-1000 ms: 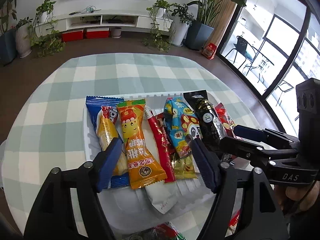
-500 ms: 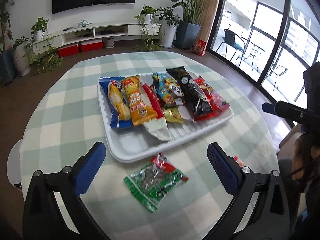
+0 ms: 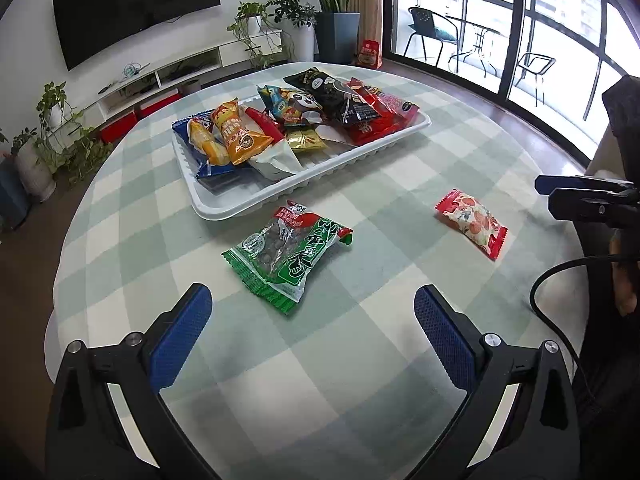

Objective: Organize snacks
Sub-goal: 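Grasp the green packet with the left gripper while the right approaches the red-white candy, then lift the green packet with the left gripper while the right grasps the red-white candy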

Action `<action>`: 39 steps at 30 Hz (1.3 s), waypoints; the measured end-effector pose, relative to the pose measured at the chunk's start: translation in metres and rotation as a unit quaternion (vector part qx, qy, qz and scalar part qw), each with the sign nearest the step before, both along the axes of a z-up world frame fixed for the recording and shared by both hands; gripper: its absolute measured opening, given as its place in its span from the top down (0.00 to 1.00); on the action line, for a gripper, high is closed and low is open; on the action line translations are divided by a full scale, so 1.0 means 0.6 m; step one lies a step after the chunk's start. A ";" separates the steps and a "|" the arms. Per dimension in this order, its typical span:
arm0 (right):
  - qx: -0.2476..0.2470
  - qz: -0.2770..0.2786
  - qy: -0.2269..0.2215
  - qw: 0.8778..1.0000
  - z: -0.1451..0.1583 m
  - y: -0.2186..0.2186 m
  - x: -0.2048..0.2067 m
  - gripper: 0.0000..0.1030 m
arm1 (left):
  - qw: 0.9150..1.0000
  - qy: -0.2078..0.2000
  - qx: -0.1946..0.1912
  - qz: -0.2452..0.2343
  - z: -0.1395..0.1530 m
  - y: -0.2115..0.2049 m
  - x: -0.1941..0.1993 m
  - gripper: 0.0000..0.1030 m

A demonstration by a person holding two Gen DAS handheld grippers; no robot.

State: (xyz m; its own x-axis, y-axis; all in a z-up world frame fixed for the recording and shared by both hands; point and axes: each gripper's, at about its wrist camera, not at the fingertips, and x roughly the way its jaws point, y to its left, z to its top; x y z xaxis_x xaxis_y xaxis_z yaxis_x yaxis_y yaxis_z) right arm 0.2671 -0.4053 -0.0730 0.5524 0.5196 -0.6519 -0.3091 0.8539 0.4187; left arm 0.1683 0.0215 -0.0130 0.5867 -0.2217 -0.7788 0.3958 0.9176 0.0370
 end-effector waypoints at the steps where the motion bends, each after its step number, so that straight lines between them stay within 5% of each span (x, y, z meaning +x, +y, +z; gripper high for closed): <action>1: -0.005 0.003 -0.004 1.000 0.002 0.005 0.000 0.04 | 1.000 -0.001 0.003 -0.001 0.000 -0.001 0.002 0.00; 7: -0.047 0.029 -0.011 0.998 -0.005 0.037 0.007 0.09 | 0.999 -0.012 0.036 -0.038 0.002 -0.012 0.043 0.02; 11: -0.062 0.035 0.010 0.997 -0.020 0.050 0.023 0.16 | 0.994 0.005 0.076 -0.079 -0.015 -0.032 0.076 0.26; 16: -0.075 0.047 0.019 0.996 -0.029 0.063 0.035 0.18 | 0.988 0.034 0.109 -0.104 -0.046 -0.045 0.110 0.34; 19: -0.078 0.053 0.020 0.995 -0.030 0.069 0.040 0.19 | 0.988 0.047 0.102 -0.106 -0.050 -0.042 0.129 0.35; 29: -0.108 0.086 0.022 0.990 -0.037 0.103 0.046 0.24 | 0.989 0.101 0.072 -0.086 -0.055 -0.032 0.169 0.69; 39: -0.134 0.103 0.029 0.985 -0.048 0.117 0.050 0.39 | 0.994 0.103 0.012 -0.039 -0.052 -0.019 0.148 0.77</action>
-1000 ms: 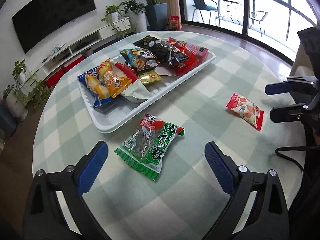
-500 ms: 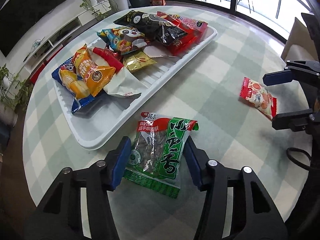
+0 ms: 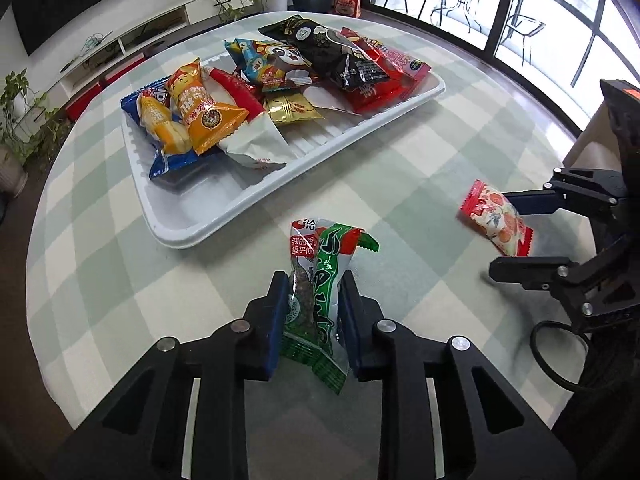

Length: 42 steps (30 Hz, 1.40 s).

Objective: Organize snacks
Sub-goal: 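Lift the green packet with the left gripper while the right grasps the red-white candy, then carry both packets over the tray and lower them onto the snacks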

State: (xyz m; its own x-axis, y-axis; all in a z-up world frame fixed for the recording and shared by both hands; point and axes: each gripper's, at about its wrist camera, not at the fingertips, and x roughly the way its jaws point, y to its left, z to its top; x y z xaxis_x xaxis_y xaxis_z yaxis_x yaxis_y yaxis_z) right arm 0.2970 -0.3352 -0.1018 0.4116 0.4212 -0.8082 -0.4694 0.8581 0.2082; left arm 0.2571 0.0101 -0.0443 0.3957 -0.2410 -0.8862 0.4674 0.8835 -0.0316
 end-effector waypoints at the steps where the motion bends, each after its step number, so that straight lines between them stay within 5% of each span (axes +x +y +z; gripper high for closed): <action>1: -0.005 0.002 0.000 1.000 -0.001 0.002 0.001 0.40 | 1.000 0.000 -0.010 0.007 -0.001 0.004 -0.005 0.77; 6: -0.035 -0.002 -0.005 0.999 -0.001 0.007 0.009 0.64 | 0.997 -0.006 -0.054 0.045 0.003 0.023 -0.047 0.78; 13: -0.029 -0.002 0.003 1.000 0.001 -0.006 0.001 0.66 | 0.988 -0.026 -0.111 0.107 0.016 0.054 -0.125 0.80; 19: 0.074 -0.040 0.030 0.996 0.013 -0.054 -0.008 0.67 | 0.976 -0.043 -0.156 0.142 0.042 0.076 -0.154 0.80; 27: 0.136 -0.076 0.051 0.986 0.018 -0.098 0.007 0.67 | 0.972 -0.043 -0.182 0.143 0.067 0.075 -0.132 0.80; 42: 0.143 -0.060 -0.023 0.988 0.133 -0.067 0.102 0.67 | 0.967 -0.074 -0.193 0.152 0.150 0.082 0.010 0.80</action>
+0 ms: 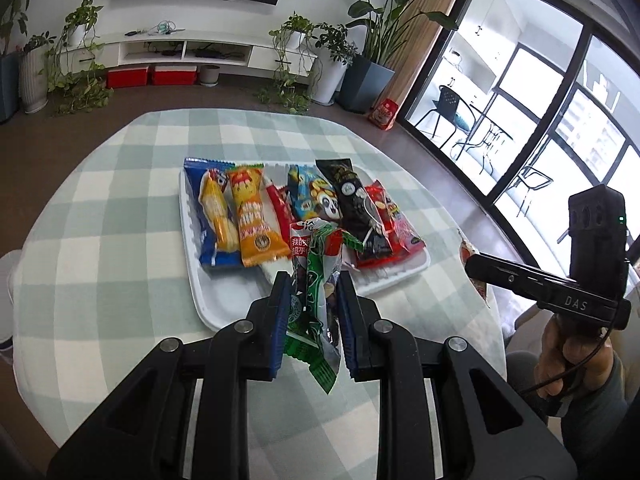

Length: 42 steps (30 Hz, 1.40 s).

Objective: Organize snacks
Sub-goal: 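Carry both packets over the tray and lower them onto the snacks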

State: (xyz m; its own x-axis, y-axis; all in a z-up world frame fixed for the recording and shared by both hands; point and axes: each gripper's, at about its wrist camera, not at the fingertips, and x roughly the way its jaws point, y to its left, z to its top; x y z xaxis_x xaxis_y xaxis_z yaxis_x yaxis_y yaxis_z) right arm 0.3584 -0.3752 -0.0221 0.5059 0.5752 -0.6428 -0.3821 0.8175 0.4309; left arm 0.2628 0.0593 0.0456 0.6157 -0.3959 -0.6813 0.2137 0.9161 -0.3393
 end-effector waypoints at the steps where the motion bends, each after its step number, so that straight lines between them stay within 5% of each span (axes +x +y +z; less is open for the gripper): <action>1: -0.003 0.003 -0.008 1.000 0.009 0.010 0.012 0.67 | 1.000 -0.001 0.005 0.003 0.004 -0.001 0.015 0.80; 9: -0.040 0.015 -0.037 0.998 0.037 0.088 0.114 0.67 | 0.998 0.007 0.058 0.028 -0.010 -0.006 0.123 0.80; 17: -0.094 0.019 -0.028 0.995 0.001 0.148 0.191 0.67 | 0.995 0.021 0.089 0.035 -0.057 -0.014 0.182 0.80; 42: -0.157 0.028 -0.021 0.987 -0.073 0.196 0.242 0.67 | 0.993 0.042 0.100 0.037 -0.114 -0.010 0.233 0.79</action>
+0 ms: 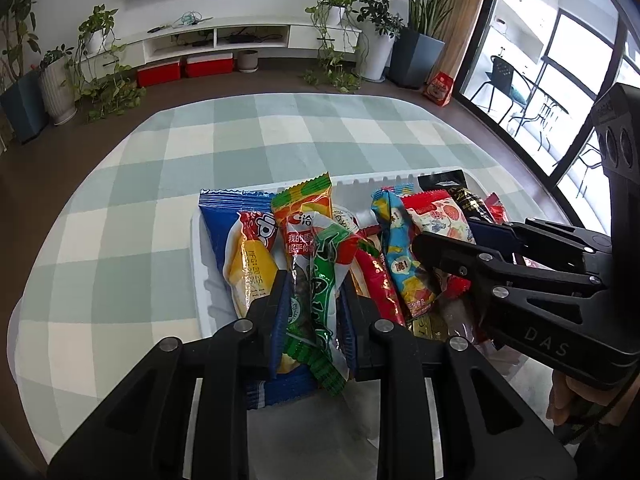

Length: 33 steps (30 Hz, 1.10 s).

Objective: Organize snacks
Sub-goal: 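Carry both packets over the tray and lower them onto the snacks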

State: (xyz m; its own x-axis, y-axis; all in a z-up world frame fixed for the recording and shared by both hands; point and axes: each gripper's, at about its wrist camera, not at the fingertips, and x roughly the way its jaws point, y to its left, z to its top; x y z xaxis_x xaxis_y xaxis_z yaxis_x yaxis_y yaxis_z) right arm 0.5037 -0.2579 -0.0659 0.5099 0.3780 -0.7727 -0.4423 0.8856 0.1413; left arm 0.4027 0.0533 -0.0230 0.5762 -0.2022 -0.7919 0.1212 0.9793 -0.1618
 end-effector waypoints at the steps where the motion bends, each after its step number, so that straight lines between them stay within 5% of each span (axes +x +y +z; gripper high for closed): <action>1: 0.000 0.000 -0.002 1.000 -0.001 0.000 0.000 0.67 | 1.000 0.001 0.001 0.000 -0.001 -0.001 0.000 0.79; 19: -0.007 0.001 -0.013 1.000 -0.013 0.004 -0.002 0.67 | 1.000 -0.013 0.003 0.003 -0.014 -0.008 -0.006 0.79; 28: -0.026 0.002 -0.023 0.999 -0.003 0.008 -0.008 0.58 | 1.000 -0.016 0.018 0.006 -0.005 -0.015 -0.008 0.70; 33: -0.031 -0.004 -0.038 0.999 0.006 0.003 -0.014 0.57 | 0.999 -0.024 0.026 0.015 0.005 -0.012 -0.015 0.51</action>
